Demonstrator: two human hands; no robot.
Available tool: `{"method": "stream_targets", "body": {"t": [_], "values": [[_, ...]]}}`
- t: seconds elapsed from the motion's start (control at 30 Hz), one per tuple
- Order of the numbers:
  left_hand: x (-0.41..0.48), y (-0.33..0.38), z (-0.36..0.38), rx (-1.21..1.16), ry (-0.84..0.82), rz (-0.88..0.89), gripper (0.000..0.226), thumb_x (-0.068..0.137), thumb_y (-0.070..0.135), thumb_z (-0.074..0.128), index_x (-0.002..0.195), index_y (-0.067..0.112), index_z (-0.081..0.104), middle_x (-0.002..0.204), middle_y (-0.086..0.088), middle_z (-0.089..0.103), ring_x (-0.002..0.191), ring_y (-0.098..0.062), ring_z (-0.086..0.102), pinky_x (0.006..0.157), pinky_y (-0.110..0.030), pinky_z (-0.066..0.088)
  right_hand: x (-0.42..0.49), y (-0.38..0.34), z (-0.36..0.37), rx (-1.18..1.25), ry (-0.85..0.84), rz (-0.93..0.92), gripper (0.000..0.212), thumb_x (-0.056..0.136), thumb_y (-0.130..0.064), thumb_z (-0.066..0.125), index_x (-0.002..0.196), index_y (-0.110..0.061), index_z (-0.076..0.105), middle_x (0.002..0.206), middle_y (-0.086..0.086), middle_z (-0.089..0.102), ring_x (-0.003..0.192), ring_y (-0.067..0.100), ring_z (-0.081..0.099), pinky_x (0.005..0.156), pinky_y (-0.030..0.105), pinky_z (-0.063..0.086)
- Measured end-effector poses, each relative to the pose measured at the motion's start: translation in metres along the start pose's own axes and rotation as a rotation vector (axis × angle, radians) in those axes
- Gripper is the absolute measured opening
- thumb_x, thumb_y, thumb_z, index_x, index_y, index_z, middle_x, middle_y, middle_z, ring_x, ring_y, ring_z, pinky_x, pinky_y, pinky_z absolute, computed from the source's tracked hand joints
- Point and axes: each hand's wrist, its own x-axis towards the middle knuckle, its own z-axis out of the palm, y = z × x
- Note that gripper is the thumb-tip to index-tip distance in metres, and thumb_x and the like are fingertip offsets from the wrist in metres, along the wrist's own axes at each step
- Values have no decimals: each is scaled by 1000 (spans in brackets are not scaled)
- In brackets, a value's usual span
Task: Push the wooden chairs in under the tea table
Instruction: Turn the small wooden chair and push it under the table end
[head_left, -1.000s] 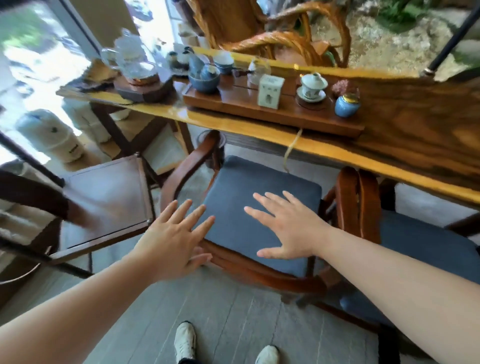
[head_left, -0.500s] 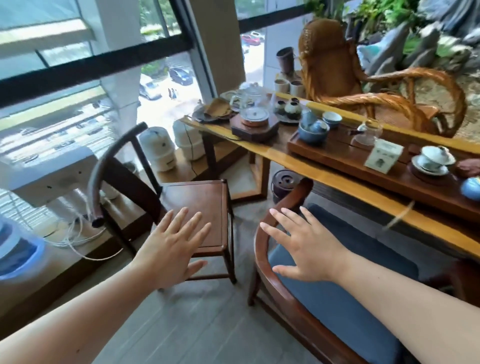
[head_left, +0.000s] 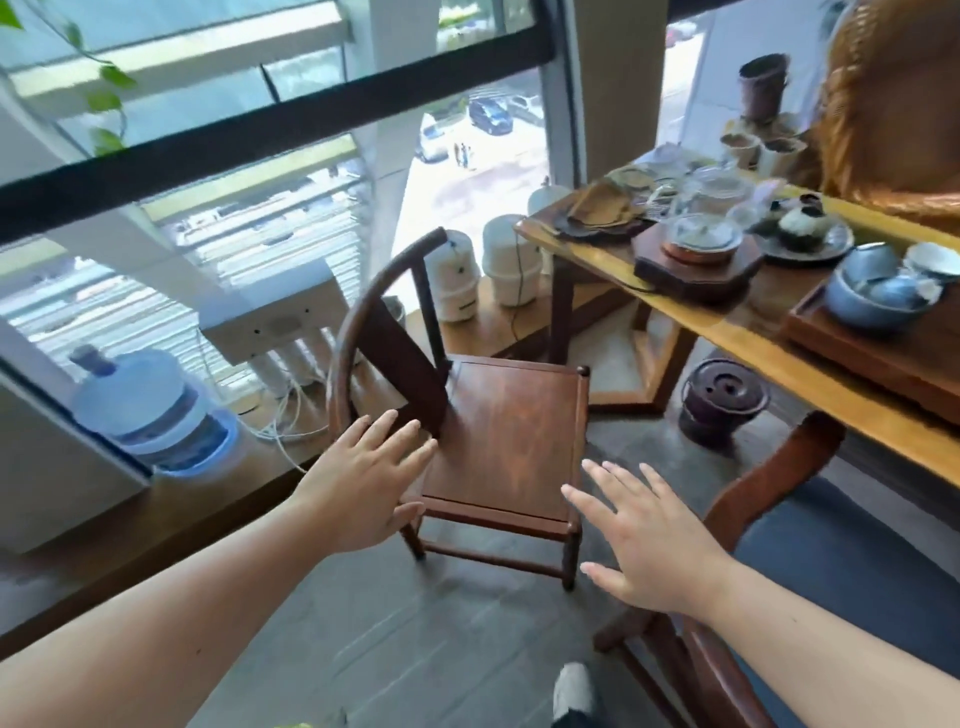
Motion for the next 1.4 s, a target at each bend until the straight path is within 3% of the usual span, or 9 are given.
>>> {"method": "stream_targets", "body": {"t": [0.3, 0.57, 0.73, 0.93, 1.07, 1.17, 1.23, 1.3, 1.4], "values": [[42, -101, 11, 68, -82, 67, 60, 92, 55, 42, 141, 21, 42, 143, -10, 49, 135, -36, 37, 110, -49, 31, 133, -4, 12, 56, -41, -156, 84, 67, -64, 64, 138, -23, 47, 141, 18, 51, 126, 34, 51, 99, 57, 43], [71, -190, 24, 64, -124, 141, 55, 87, 47, 57, 134, 20, 49, 135, -9, 56, 128, -34, 45, 106, -49, 38, 211, -23, -1, 143, -68, -148, 78, 76, -66, 52, 141, -24, 43, 145, 16, 46, 130, 32, 47, 103, 54, 38], [112, -241, 55, 94, -156, 291, 55, 89, 41, 55, 139, 25, 42, 144, -6, 47, 137, -30, 34, 114, -45, 26, 252, -56, 0, 296, -75, -53, 77, 88, -63, 48, 151, -25, 24, 157, 10, 25, 140, 25, 28, 112, 40, 24], [157, -276, 94, 127, -284, 504, 58, 88, 25, 48, 144, 22, 35, 153, -8, 33, 144, -28, 17, 118, -48, 11, 315, -116, -1, 534, -215, 93, 74, 87, -67, 47, 146, -27, 27, 142, -2, 44, 123, 20, 47, 96, 40, 44], [179, -290, 129, 134, -242, 716, 42, 84, 22, 52, 126, 19, 50, 137, -9, 51, 139, -28, 30, 117, -51, 15, 362, -154, -2, 797, -424, 234, 80, 86, -69, 51, 148, -27, 24, 134, 2, 55, 115, 22, 55, 85, 36, 47], [198, -283, 144, 171, -196, 801, 29, 85, 17, 50, 112, 18, 58, 110, -6, 63, 118, -30, 49, 114, -56, 19, 385, -176, 8, 1128, -530, 417, 89, 81, -65, 61, 150, -32, 17, 138, 2, 52, 109, 19, 60, 88, 34, 51], [208, -278, 147, 183, -171, 835, 19, 82, 17, 51, 98, 19, 61, 93, -2, 65, 97, -28, 57, 105, -52, 32, 392, -185, 16, 1385, -581, 534, 80, 80, -52, 70, 144, -34, 26, 127, 3, 59, 96, 17, 64, 84, 36, 53], [216, -278, 151, 180, -160, 870, 11, 74, 20, 54, 84, 20, 60, 80, 2, 64, 82, -26, 58, 87, -42, 42, 395, -191, 21, 1708, -651, 621, 58, 83, -29, 71, 131, -29, 39, 96, 11, 67, 73, 22, 67, 68, 38, 55], [219, -278, 150, 172, -149, 908, 9, 69, 23, 56, 78, 22, 59, 74, 4, 63, 75, -24, 58, 72, -33, 38, 394, -196, 24, 1778, -625, 677, 41, 80, -14, 64, 115, -23, 45, 65, 11, 60, 52, 24, 57, 52, 35, 48]]}}
